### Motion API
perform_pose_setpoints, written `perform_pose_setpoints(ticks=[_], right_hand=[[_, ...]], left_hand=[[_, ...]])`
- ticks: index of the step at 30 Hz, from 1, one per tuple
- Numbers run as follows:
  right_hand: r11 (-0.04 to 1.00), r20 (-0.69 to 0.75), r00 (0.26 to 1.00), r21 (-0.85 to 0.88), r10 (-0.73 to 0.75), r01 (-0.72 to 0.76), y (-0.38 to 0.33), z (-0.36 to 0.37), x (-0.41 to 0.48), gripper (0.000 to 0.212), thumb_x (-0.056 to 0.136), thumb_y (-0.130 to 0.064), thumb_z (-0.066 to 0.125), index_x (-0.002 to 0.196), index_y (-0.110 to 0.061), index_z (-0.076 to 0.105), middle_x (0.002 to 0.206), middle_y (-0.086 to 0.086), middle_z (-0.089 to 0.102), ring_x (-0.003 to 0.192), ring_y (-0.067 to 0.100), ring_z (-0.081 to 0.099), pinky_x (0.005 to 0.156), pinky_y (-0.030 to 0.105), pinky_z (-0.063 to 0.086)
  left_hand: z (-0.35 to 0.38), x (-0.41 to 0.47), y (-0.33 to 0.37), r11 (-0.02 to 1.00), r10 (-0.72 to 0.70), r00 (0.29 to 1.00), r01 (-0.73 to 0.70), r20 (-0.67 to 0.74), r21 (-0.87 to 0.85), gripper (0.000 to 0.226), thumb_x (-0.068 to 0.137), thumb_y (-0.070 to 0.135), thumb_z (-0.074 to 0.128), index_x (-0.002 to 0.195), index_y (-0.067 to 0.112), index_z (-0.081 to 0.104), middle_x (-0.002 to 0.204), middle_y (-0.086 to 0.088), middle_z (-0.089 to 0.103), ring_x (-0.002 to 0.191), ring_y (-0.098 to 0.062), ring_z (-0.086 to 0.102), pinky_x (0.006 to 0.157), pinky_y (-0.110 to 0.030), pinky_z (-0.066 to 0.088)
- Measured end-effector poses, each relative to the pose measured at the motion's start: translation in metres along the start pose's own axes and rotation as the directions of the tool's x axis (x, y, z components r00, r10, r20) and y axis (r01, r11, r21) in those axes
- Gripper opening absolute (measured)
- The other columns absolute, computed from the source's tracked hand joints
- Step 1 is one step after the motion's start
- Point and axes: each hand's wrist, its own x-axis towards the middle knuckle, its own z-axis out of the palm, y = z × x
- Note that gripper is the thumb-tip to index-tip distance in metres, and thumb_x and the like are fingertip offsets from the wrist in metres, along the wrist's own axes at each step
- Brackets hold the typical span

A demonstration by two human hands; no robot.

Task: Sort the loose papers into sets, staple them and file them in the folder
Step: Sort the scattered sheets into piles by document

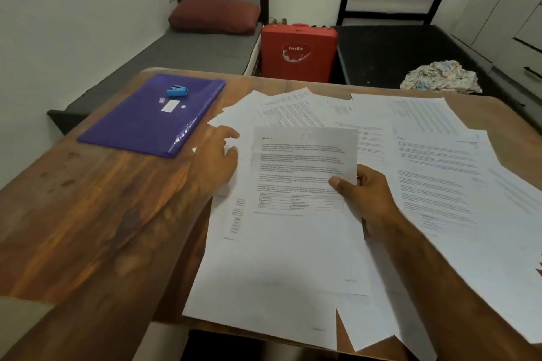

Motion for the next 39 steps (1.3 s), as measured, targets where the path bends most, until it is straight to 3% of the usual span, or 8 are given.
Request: perform_pose_setpoints(ticks=[7,12,19,22,26,30,34,39], right_hand=[[0.997,0.039,0.997,-0.054,0.064,-0.062,0.005,-0.009,0.009,0.031,0.091,-0.005,0.076,0.121,-0.014,0.073,0.112,0.0,0.079,0.102,0.023,0.077,0.099,0.049,0.059],[0.997,0.035,0.996,-0.021,0.079,-0.078,0.005,-0.01,0.011,0.032,0.091,-0.003,0.076,0.122,-0.013,0.073,0.112,0.001,0.079,0.103,0.023,0.076,0.099,0.048,0.058],[0.993,0.009,0.994,0.035,0.109,-0.109,-0.004,-0.005,0.004,0.024,0.094,-0.005,0.072,0.117,-0.011,0.075,0.108,0.005,0.08,0.097,0.024,0.078,0.088,0.041,0.062],[0.979,0.007,0.986,0.114,0.167,-0.167,-0.009,-0.007,0.001,0.024,0.095,-0.006,0.071,0.119,-0.006,0.074,0.11,0.01,0.079,0.1,0.03,0.077,0.095,0.048,0.059],[0.968,0.043,0.973,0.104,0.227,-0.23,-0.017,-0.009,-0.002,0.024,0.095,-0.012,0.074,0.119,-0.008,0.074,0.11,0.011,0.079,0.102,0.034,0.076,0.098,0.054,0.057],[0.98,0.023,0.98,0.002,0.2,-0.2,-0.02,-0.004,-0.007,0.018,0.094,-0.007,0.074,0.111,-0.008,0.076,0.105,0.007,0.08,0.095,0.03,0.078,0.089,0.044,0.06],[0.974,-0.024,0.984,-0.141,0.176,-0.177,-0.018,0.0,-0.009,0.011,0.093,-0.007,0.074,0.098,-0.016,0.077,0.092,0.001,0.081,0.076,0.021,0.079,0.062,0.027,0.059],[0.972,-0.049,0.987,-0.172,0.155,-0.161,-0.019,0.004,-0.01,0.014,0.092,-0.003,0.073,0.097,-0.016,0.075,0.09,0.001,0.079,0.074,0.02,0.077,0.056,0.025,0.058]], left_hand=[[0.019,0.072,0.0,0.953,0.113,0.976,-0.16,0.187,0.257,0.049,0.105,0.031,0.05,0.151,0.015,0.044,0.151,-0.008,0.051,0.137,-0.028,0.049,0.115,-0.044,0.04],[0.045,0.077,0.0,0.847,0.023,0.936,-0.204,0.351,0.49,0.039,0.105,0.048,0.047,0.131,0.021,0.059,0.135,-0.001,0.06,0.125,-0.023,0.055,0.118,-0.053,0.03],[0.03,0.046,0.008,0.925,0.075,0.99,-0.113,0.118,0.363,0.031,0.101,0.05,0.054,0.116,0.027,0.068,0.129,0.004,0.064,0.117,-0.017,0.055,0.116,-0.049,0.03],[0.007,0.023,0.01,0.918,0.025,0.991,-0.075,0.13,0.39,0.032,0.099,0.054,0.057,0.119,0.029,0.065,0.132,0.006,0.06,0.115,-0.015,0.054,0.113,-0.041,0.039],[-0.006,-0.01,0.0,0.976,-0.035,0.977,-0.012,0.212,0.218,0.029,0.092,0.059,0.065,0.102,0.032,0.063,0.126,0.016,0.057,0.102,-0.009,0.052,0.088,-0.026,0.043],[-0.019,-0.028,-0.014,0.99,-0.058,0.921,0.003,0.385,0.142,0.038,0.095,0.061,0.058,0.095,0.025,0.073,0.115,0.013,0.066,0.099,-0.014,0.061,0.092,-0.029,0.05],[-0.012,-0.01,-0.025,0.982,-0.048,0.988,0.02,0.149,0.188,0.025,0.101,0.041,0.06,0.112,0.021,0.071,0.112,0.006,0.069,0.093,-0.015,0.063,0.096,-0.03,0.055],[0.013,0.021,-0.003,0.937,-0.064,0.956,-0.041,0.285,0.347,0.053,0.103,0.053,0.049,0.145,0.021,0.053,0.152,-0.003,0.047,0.135,-0.024,0.049,0.112,-0.044,0.045]])
